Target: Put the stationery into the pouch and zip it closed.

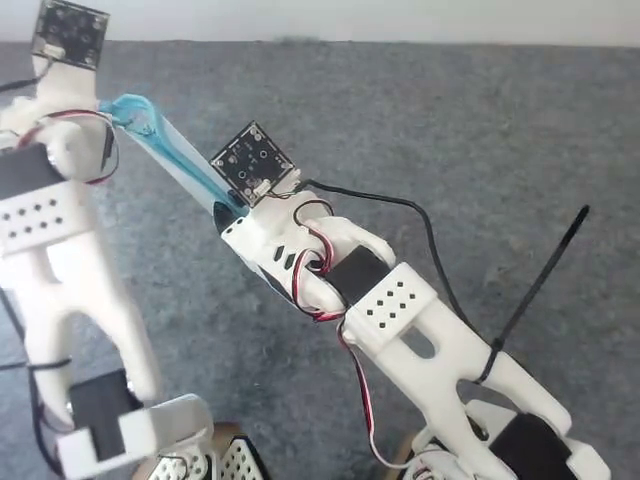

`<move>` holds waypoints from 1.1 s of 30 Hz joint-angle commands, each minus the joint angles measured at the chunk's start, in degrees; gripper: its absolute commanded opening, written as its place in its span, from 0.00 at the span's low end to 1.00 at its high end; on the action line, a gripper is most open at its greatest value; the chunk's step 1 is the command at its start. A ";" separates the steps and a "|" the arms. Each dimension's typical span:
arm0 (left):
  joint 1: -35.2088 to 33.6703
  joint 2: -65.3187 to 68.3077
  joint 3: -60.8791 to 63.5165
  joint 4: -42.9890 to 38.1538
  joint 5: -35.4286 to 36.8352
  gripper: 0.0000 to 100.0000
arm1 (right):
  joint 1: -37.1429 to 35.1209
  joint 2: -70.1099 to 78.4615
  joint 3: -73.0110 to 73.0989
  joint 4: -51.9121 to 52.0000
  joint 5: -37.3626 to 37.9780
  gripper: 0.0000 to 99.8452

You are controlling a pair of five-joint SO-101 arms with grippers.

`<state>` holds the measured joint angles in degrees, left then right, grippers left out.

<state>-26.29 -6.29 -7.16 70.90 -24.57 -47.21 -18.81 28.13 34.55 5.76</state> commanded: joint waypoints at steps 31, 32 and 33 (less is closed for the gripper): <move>11.87 -3.96 -10.77 22.07 -11.08 0.01 | 0.31 -9.63 -4.31 11.47 0.00 0.27; 12.31 -4.92 -10.77 22.24 -11.08 0.01 | 0.40 -11.30 -4.31 11.65 0.00 0.27; 12.75 -5.80 -10.77 22.59 -11.08 0.01 | 0.48 -12.88 -4.31 11.74 0.00 0.26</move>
<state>-15.21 -7.43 -15.52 92.26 -35.30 -46.95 -25.41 26.81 45.63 5.85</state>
